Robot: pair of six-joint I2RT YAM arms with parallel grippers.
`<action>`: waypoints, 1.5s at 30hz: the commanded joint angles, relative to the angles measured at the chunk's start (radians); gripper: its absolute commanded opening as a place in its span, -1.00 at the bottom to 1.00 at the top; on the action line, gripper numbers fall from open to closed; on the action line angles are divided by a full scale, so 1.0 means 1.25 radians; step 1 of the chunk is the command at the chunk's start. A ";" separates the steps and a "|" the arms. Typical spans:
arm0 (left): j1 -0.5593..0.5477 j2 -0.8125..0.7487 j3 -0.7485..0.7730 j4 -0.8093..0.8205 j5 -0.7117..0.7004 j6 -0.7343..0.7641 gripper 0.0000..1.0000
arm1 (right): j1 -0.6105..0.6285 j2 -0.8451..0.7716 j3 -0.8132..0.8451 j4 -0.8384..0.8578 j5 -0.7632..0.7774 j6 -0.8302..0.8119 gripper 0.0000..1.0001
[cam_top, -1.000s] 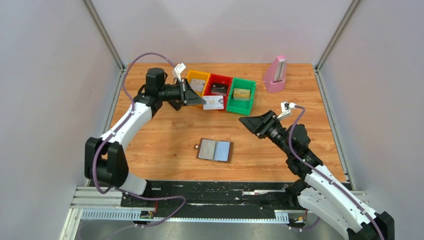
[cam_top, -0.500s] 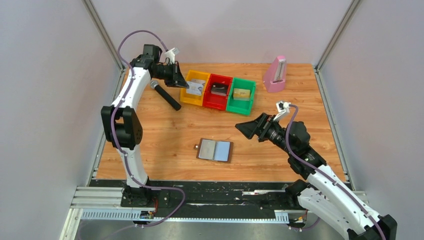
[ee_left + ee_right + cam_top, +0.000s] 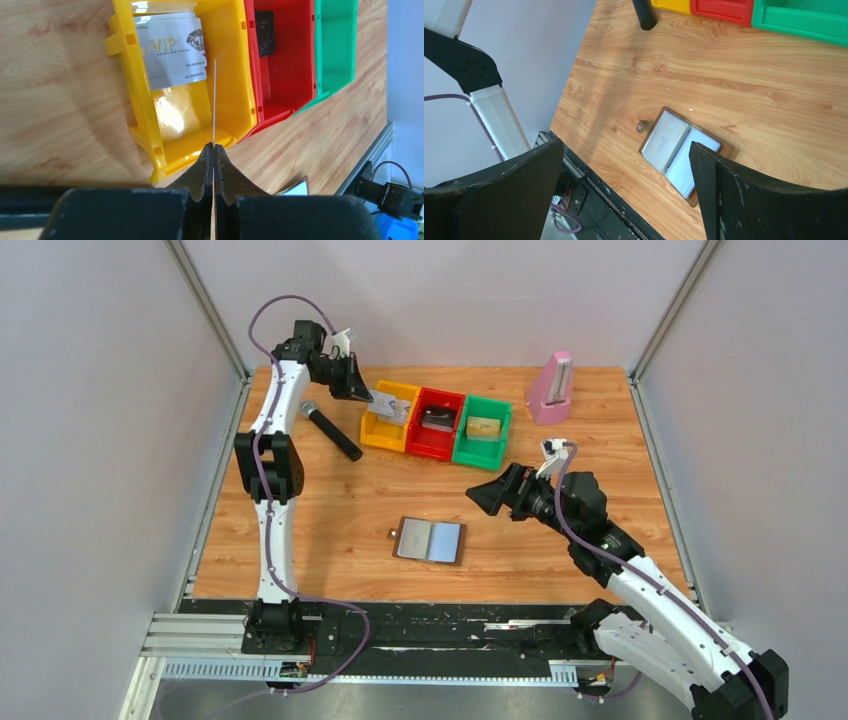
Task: Take the credit cards out of the card holder
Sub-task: Place the credit card in the storage box.
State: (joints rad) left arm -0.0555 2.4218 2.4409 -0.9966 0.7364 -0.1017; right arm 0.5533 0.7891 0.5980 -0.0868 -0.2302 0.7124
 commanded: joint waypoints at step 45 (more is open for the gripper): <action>-0.014 0.118 -0.044 0.407 0.102 -0.129 -0.75 | -0.005 0.139 0.121 0.001 0.138 -0.100 1.00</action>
State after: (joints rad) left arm -0.0647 2.5523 2.3569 -0.5453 0.8551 -0.2466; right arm 0.5529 0.9588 0.7010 -0.1158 -0.0784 0.6147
